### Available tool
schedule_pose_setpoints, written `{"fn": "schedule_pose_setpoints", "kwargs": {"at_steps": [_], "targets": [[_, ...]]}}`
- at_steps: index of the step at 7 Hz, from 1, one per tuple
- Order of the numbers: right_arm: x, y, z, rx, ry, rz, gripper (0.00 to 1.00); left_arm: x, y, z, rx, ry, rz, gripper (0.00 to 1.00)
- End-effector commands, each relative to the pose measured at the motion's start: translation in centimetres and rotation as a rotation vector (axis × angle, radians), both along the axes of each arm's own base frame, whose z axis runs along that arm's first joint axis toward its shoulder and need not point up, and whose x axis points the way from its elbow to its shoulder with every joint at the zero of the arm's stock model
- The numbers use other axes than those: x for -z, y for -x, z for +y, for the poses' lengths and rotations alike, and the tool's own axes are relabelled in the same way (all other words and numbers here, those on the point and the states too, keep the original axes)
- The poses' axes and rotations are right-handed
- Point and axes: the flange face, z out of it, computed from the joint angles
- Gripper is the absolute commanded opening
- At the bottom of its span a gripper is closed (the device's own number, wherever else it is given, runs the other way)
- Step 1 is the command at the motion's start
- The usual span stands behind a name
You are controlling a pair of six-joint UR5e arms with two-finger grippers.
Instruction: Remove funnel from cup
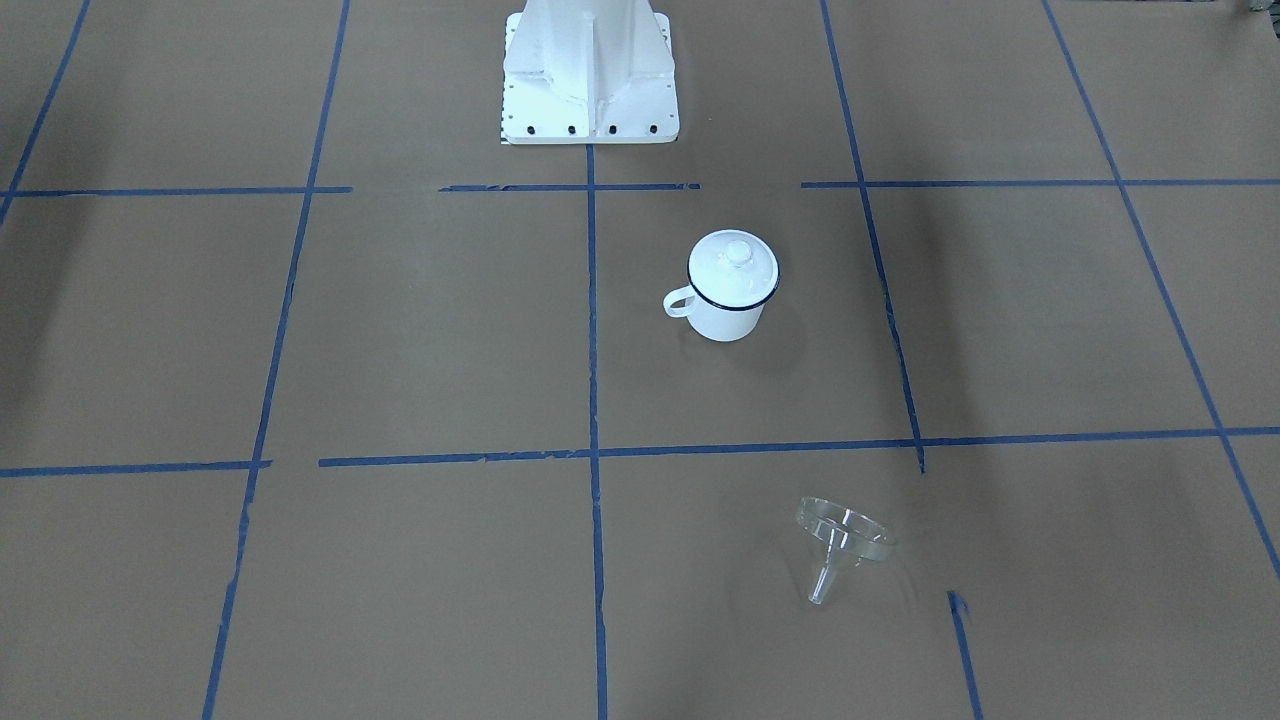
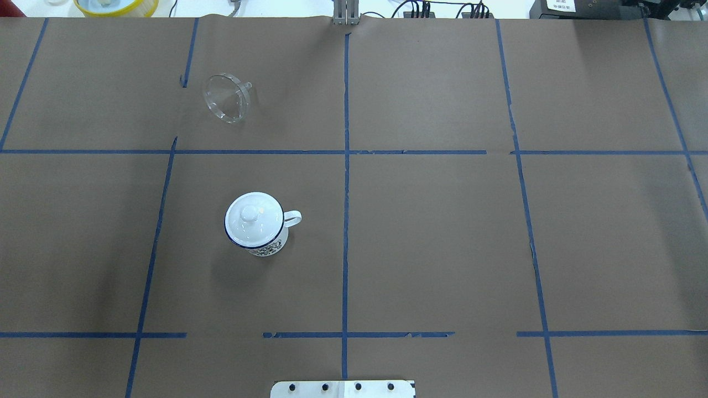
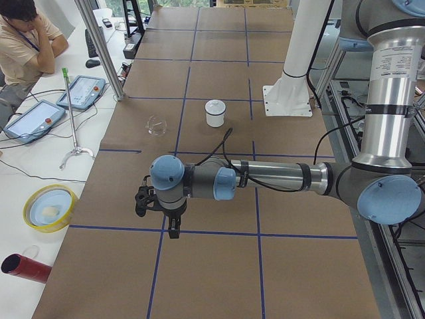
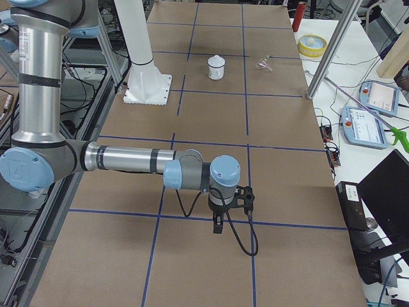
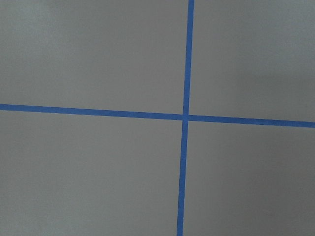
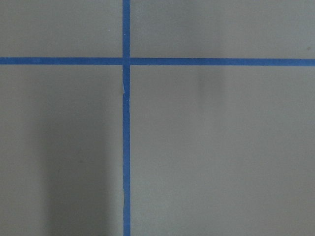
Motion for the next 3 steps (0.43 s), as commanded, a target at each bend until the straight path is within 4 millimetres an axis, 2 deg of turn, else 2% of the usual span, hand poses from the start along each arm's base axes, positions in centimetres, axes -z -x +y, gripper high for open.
{"fn": "schedule_pose_setpoints", "kwargs": {"at_steps": [1,3], "targets": [[0.0,0.0,0.0,0.0,0.0,0.0,1.0,-0.19,0.0,0.04,0.0,0.003,0.0,1.0],[0.0,0.0,0.0,0.0,0.0,0.0,1.0,0.45,-0.02,-0.02,0.0,-0.011,0.002,1.0]]}}
